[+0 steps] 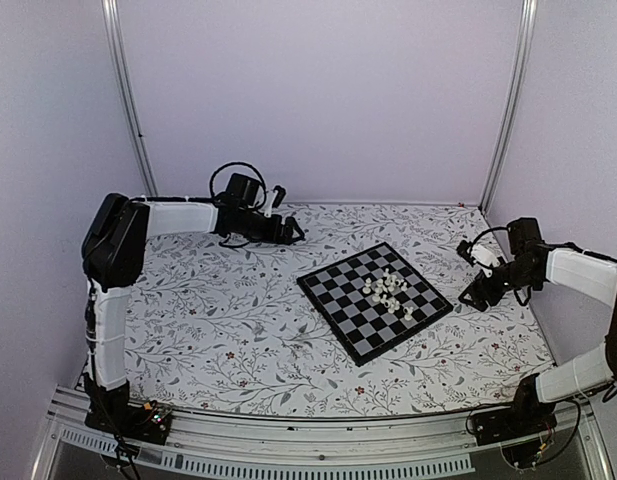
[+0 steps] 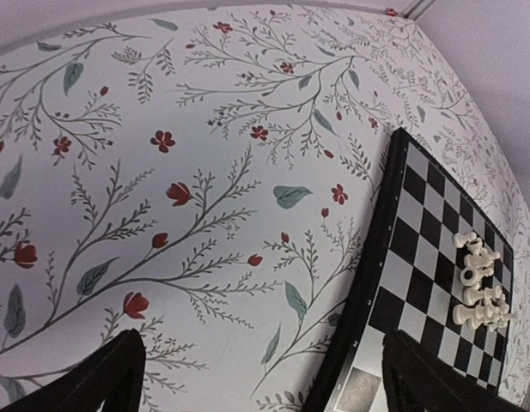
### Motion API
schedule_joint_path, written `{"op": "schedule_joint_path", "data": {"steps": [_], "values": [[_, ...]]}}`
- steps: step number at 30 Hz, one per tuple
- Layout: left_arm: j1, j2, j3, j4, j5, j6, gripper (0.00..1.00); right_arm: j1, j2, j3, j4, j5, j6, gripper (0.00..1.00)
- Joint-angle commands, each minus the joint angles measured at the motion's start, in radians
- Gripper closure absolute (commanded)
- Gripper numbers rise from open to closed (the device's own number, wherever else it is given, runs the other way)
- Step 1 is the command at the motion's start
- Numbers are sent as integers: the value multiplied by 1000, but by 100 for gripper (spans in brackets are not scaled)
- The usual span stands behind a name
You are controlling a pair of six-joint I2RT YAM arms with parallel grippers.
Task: Set up the chess pieces on the board
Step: Adjust the chessboard at the center of the board.
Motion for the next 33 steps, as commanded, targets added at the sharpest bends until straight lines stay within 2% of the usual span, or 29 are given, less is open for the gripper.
{"op": "schedule_joint_path", "data": {"steps": [1,9,14,26,33], "values": [[-43,82,96,-45,82,-13,3,0,9,-54,-56,22,-120,20],[-80,209,230,-152,129,-12,8,6,83,-72,-29,42,-175,21],[-91,252,270,-200,153,-1,9,34,177,-47,-1,77,-185,29],[-103,233,215,-230,176,10,12,74,355,74,41,59,-163,54],[-108,179,125,-234,204,18,14,100,442,128,43,63,-159,58]]}}
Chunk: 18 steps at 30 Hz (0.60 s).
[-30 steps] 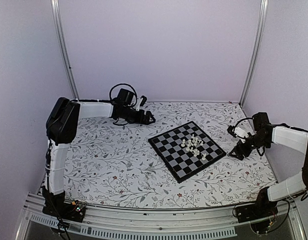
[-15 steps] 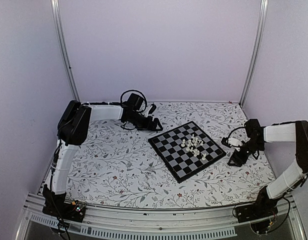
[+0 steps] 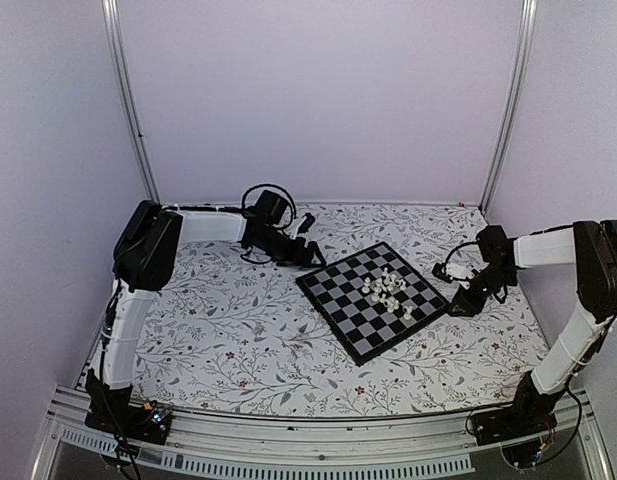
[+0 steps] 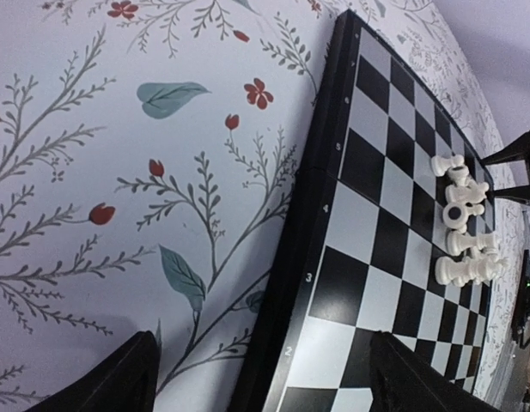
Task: Set up the chess pieces on the board
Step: Adjust the chessboard at the center of the board.
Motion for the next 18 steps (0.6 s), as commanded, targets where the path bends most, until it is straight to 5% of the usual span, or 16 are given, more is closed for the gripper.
{"op": "schedule_joint_path", "data": {"steps": [1,18], "values": [[-22,-55,-97,-45,22,1,14,23,84,26,68,20,6,58],[-73,-379,-528,91,-24,-148,18,156,243,227,30,32,13,61]]}}
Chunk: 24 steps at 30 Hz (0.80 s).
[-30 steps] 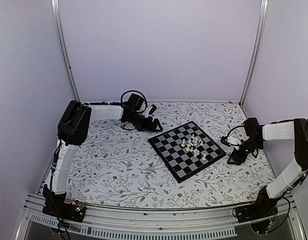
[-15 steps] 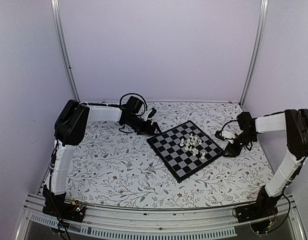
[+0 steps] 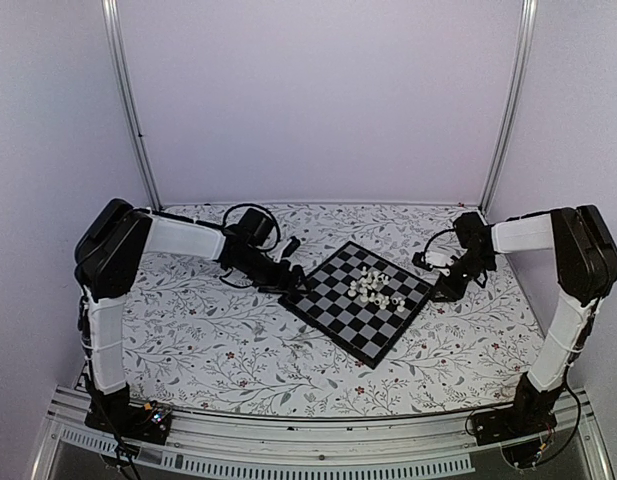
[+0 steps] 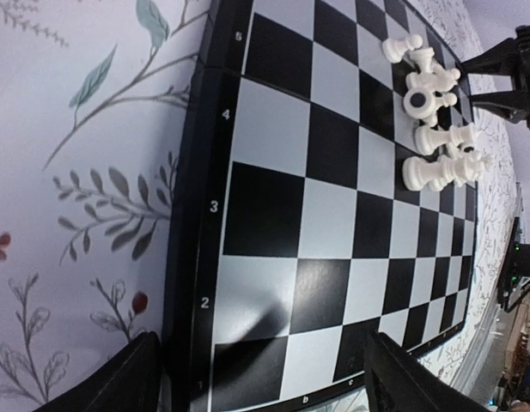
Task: Set up the chess pieces on the board
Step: Adjust the chessboard at the center of the board.
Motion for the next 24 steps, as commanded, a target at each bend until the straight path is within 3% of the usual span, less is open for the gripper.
{"op": "schedule_joint_path", "data": {"steps": [1,16,24], "values": [[-31,-113,-113,24,-11,-61,18,61,92,38,36,20,10,61],[-65,-430,-456,58,-105,-147,18,169,238,260,-23,-1,35,61],[-93,-497,-560,88,-107,-179,18,171,275,355,-56,-69,69,61]]}}
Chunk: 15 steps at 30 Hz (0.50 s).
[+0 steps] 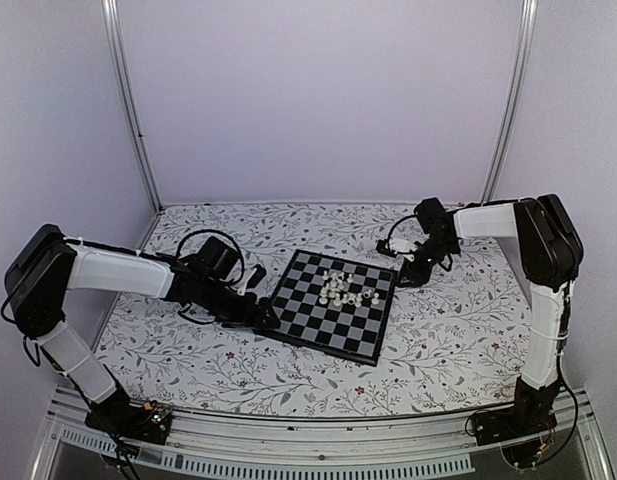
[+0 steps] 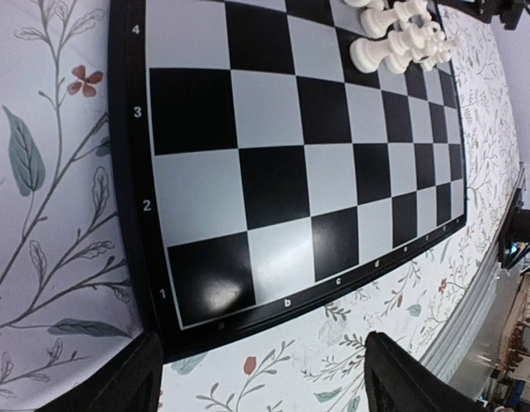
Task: Set up the chess pieces on the board
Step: Adjust the chessboard at the center of the board.
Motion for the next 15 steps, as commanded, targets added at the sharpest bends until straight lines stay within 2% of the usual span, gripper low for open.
{"op": "schedule_joint_path", "data": {"steps": [1,15], "values": [[-41,-28,-36,39,-9,-28,18,11,42,29,-14,-52,36,61],[-167,-41,-35,34,-57,-54,19,32,107,122,-18,-83,88,60]]}}
